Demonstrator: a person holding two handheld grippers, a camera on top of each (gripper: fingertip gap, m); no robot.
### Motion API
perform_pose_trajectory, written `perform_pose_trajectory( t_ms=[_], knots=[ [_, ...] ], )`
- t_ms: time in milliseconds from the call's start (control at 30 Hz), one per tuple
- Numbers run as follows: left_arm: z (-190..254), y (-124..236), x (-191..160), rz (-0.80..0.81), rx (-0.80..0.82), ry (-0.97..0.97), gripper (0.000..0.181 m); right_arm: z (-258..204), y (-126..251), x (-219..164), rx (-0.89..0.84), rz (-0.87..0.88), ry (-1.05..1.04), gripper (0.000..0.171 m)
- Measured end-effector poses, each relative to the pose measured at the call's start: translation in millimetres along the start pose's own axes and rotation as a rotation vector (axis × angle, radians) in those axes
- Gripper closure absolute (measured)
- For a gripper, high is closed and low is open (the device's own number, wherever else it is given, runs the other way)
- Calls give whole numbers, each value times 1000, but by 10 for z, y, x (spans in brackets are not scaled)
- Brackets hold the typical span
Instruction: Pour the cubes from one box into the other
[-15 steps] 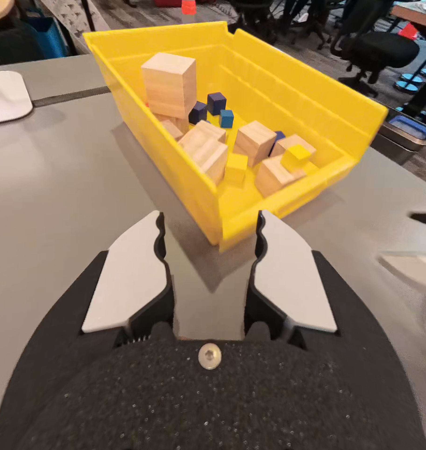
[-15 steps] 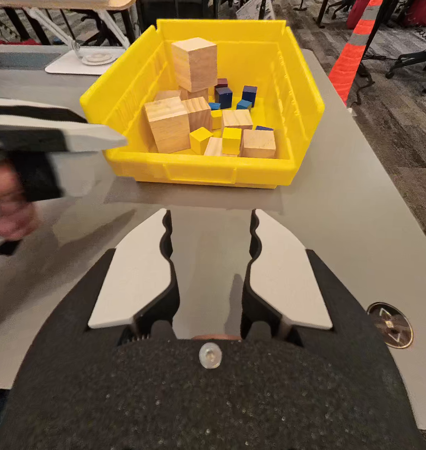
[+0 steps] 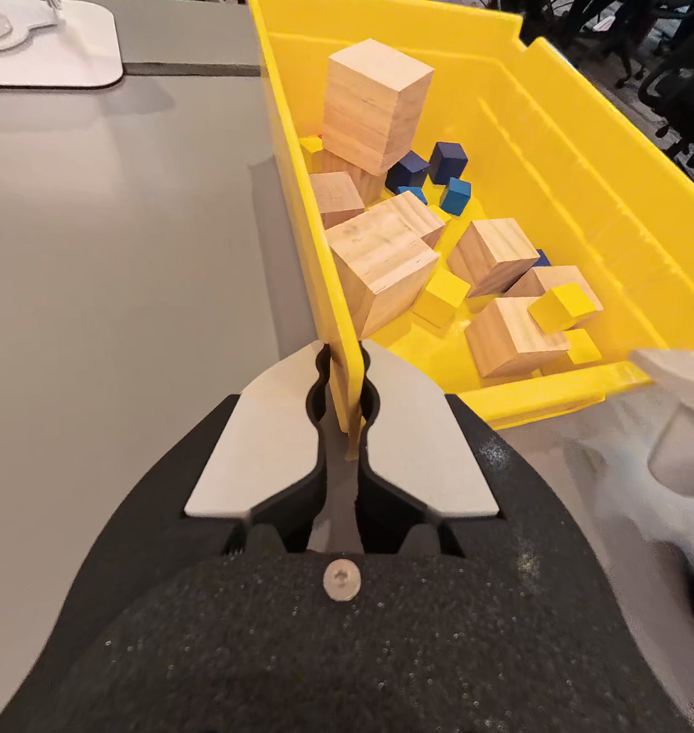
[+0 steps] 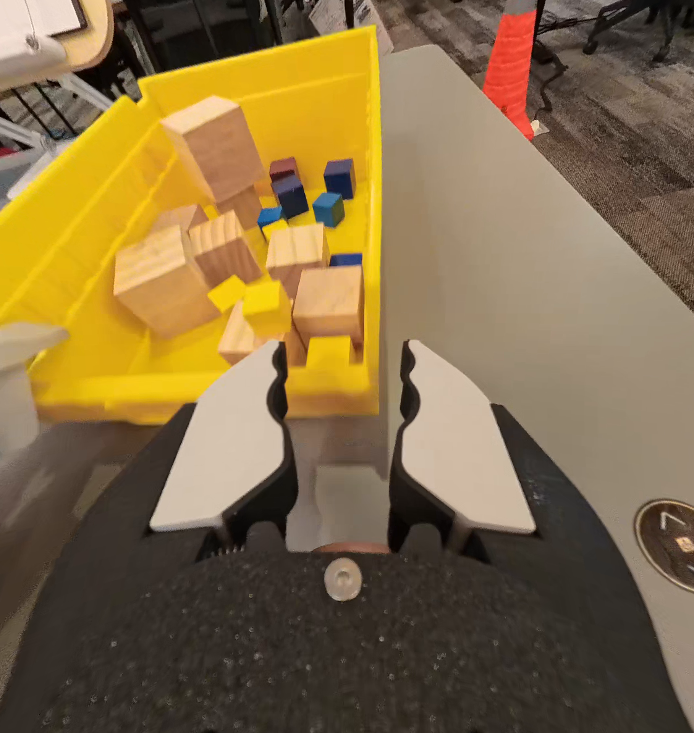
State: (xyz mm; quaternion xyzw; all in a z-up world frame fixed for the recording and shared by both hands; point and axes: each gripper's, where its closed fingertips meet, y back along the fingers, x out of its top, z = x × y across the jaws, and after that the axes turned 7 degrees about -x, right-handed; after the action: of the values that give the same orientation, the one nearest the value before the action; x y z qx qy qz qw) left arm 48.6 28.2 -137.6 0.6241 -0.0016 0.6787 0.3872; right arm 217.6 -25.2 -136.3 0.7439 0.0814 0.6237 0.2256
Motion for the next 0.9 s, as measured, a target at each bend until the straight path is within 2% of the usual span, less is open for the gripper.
perform_pose_trajectory(
  t_ms=[100, 133, 167, 233, 333, 467, 567, 733, 800, 900],
  knots=[
    [-12, 130, -65, -4, -20, -19, 171, 29, -11, 43, -43, 14, 14, 127],
    [-26, 164, -77, -2, -26, -24, 171, -23, 25, 81, -3, 22, -11, 162],
    [-38, 201, -79, 2, -32, -29, 171, -8, 50, 77, -23, 2, -4, 168],
    [-75, 295, -63, 9, -32, -38, 170, -81, 102, 86, -84, -13, 82, 169],
    [-321, 513, 45, 49, 11, -29, 172, -408, 183, 190, -59, 33, 66, 169],
    [-920, 968, 283, 122, 124, -39, 175, -1168, 237, 389, 9, 131, 92, 169],
    [-1460, 1320, 376, 127, 210, -59, 175, -1810, 192, 354, 73, 135, 61, 169],
    [-2160, 1592, 151, 70, 230, -45, 173, -2545, 66, -1, 148, 34, 58, 169],
    [-2323, 1618, 37, 44, 250, -38, 174, -2684, 10, -155, 153, -9, 68, 169],
    [-2486, 1574, -170, 8, 283, -41, 177, -2777, -3, -247, 135, 19, 82, 168]
  ],
)
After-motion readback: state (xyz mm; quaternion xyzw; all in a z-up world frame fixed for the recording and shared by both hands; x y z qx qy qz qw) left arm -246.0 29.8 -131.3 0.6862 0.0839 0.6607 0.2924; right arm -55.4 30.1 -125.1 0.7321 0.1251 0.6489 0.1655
